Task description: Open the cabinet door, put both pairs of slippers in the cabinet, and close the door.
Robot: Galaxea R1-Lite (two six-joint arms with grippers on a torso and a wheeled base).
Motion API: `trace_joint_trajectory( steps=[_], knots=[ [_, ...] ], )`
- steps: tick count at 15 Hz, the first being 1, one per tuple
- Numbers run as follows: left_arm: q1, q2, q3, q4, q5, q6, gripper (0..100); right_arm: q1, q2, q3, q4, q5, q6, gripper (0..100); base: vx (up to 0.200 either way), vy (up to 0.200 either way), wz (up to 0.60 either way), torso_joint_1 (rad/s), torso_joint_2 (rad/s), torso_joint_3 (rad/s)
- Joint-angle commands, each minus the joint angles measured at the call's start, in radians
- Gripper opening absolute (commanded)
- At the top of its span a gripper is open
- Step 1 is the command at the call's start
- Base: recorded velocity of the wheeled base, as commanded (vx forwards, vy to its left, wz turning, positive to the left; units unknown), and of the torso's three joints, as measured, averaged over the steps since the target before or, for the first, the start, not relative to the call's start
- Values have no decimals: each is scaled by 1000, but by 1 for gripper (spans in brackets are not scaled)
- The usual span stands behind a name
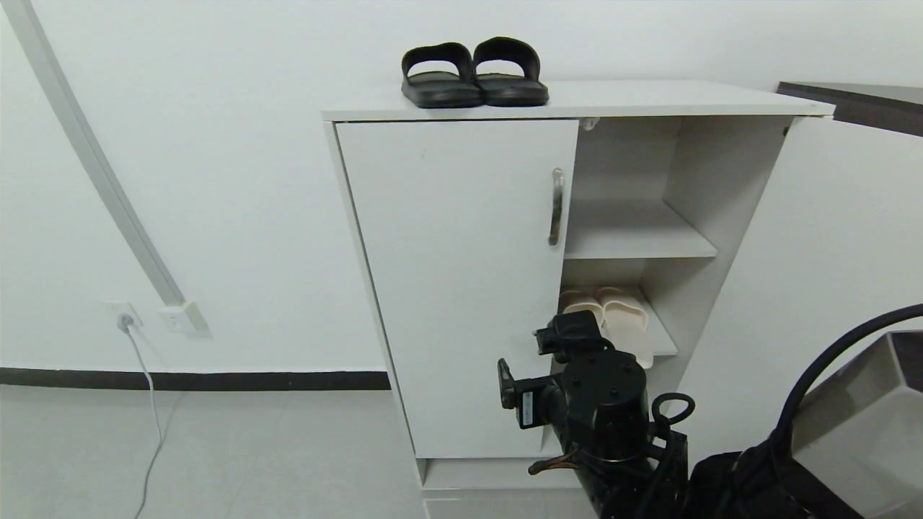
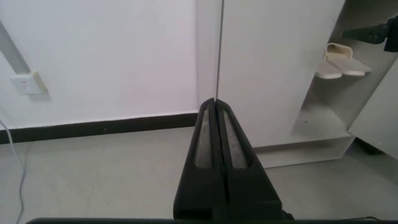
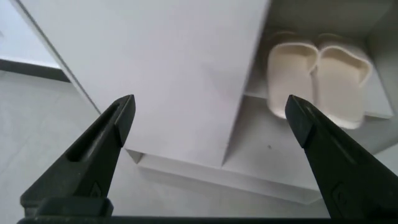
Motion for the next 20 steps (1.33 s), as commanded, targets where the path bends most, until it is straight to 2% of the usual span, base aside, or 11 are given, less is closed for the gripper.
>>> trace_joint_trajectory(
  steps=[1,6,20],
  knots=[
    [0,1,0,0,0,0,0,1,5,0,-1,0,0,100,0,200,0,2,2,2],
    [0,1,0,0,0,-2,0,-13,5,31,-60,11,-27,100,0,40,0,0,0,0],
    [0,1,0,0,0,-2,0,-18,19,43,-65,15,-50,100,0,0,0,0,0,0]
  ],
)
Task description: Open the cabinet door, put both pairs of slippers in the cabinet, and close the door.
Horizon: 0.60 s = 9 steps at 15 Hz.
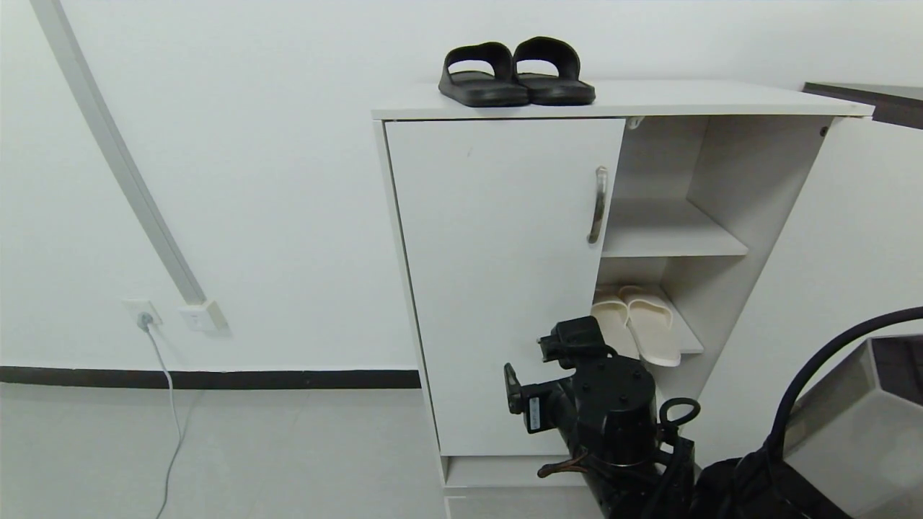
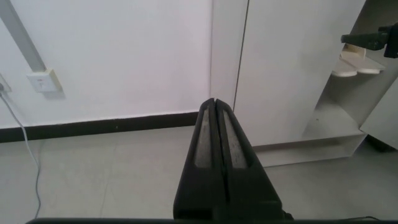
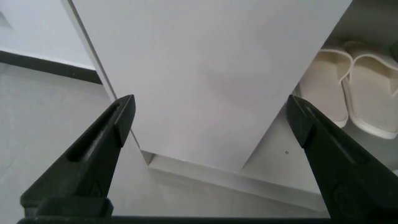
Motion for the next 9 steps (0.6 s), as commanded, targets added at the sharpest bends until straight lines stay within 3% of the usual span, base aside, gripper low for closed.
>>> trace_joint_trajectory(
  steps=[1,5,7,9],
  knots=[
    [2,1,0,0,0,0,0,1,4,-1,0,0,0,100,0,0,0,0,0,0],
    [0,1,0,0,0,0,0,1,6,-1,-14,1,0,100,0,0,0,-1,-40,-41],
    [0,1,0,0,0,0,0,1,6,-1,-14,1,0,100,0,0,0,12,-154,-298],
    [0,1,0,0,0,0,0,1,6,-3,-14,3,0,100,0,0,0,51,-486,-361]
  ],
)
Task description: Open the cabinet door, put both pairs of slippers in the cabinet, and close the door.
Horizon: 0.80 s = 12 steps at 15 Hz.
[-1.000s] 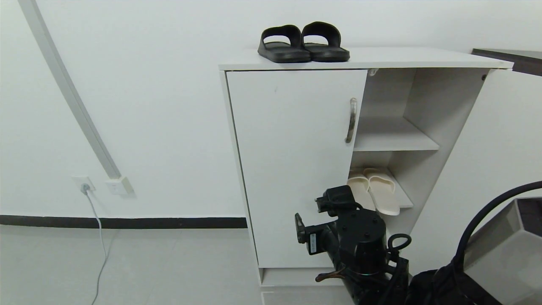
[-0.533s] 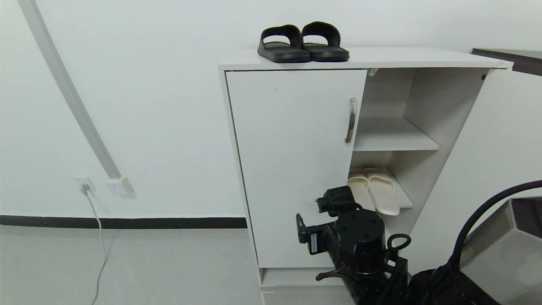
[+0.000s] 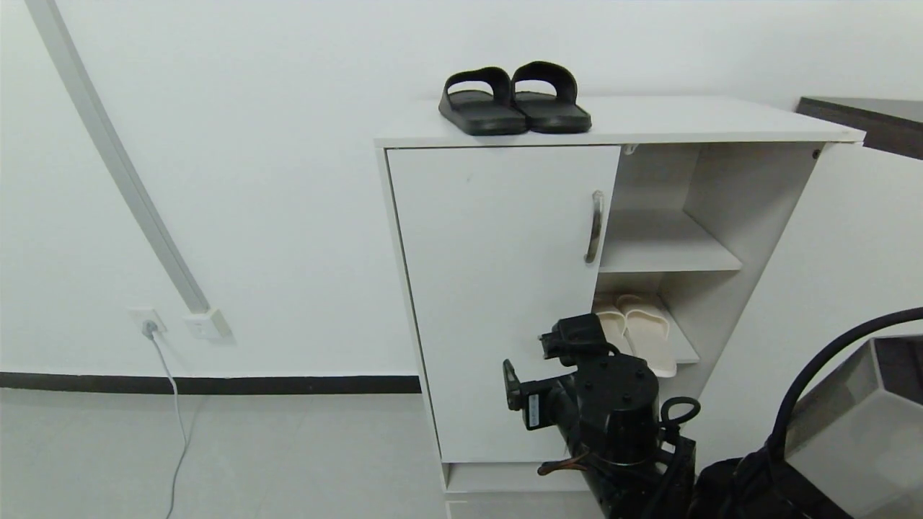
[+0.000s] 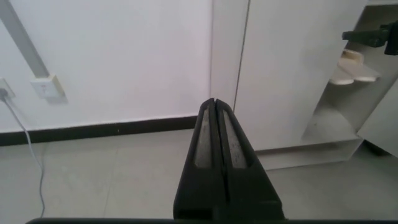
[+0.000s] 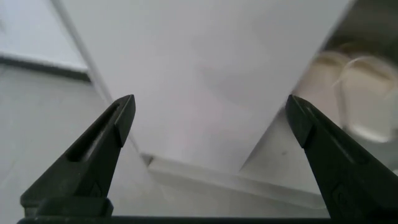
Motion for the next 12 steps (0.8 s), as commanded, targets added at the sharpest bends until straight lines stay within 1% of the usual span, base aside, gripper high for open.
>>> trace_joint_trajectory(
  steps=[1,6,12],
  knots=[
    [1,1,1,0,0,0,0,-1,2,2,2,0,0,100,0,0,0,32,-486,-359],
    [1,1,1,0,0,0,0,-1,2,2,2,0,0,100,0,0,0,107,-459,-348],
    [1,1,1,0,0,0,0,-1,2,1,2,0,0,100,0,0,0,159,-477,-325]
  ],
)
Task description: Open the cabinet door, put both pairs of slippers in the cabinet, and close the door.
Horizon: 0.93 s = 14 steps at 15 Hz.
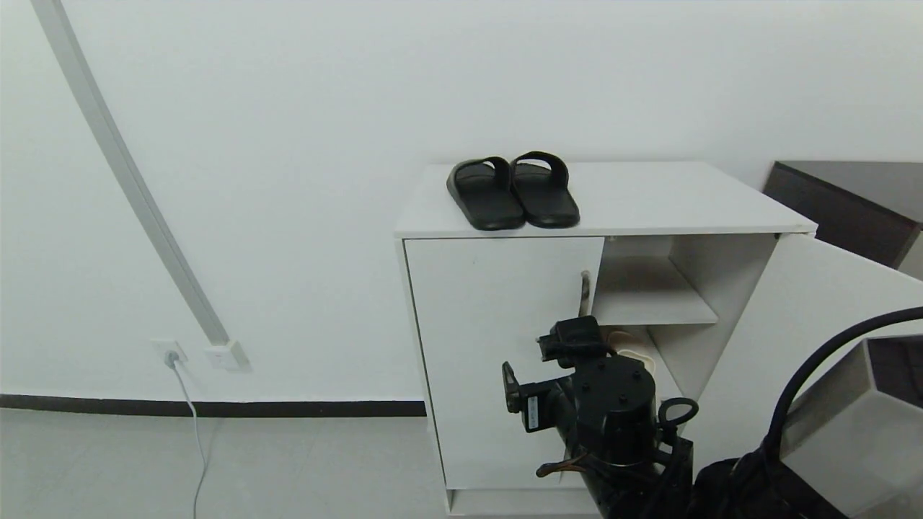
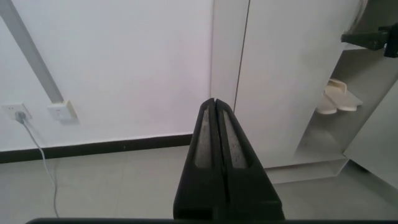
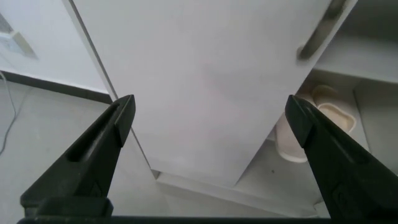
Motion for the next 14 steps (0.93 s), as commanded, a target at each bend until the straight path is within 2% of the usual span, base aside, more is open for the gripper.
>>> trace_joint_trajectory(
  steps=[1,14],
  knots=[
    [1,1,0,0,0,0,0,0,1,0,0,0,0,100,0,0,0,198,-491,-320],
    [1,1,0,0,0,0,0,0,-2,-6,-2,0,-3,100,0,0,0,222,-541,-319]
  ],
)
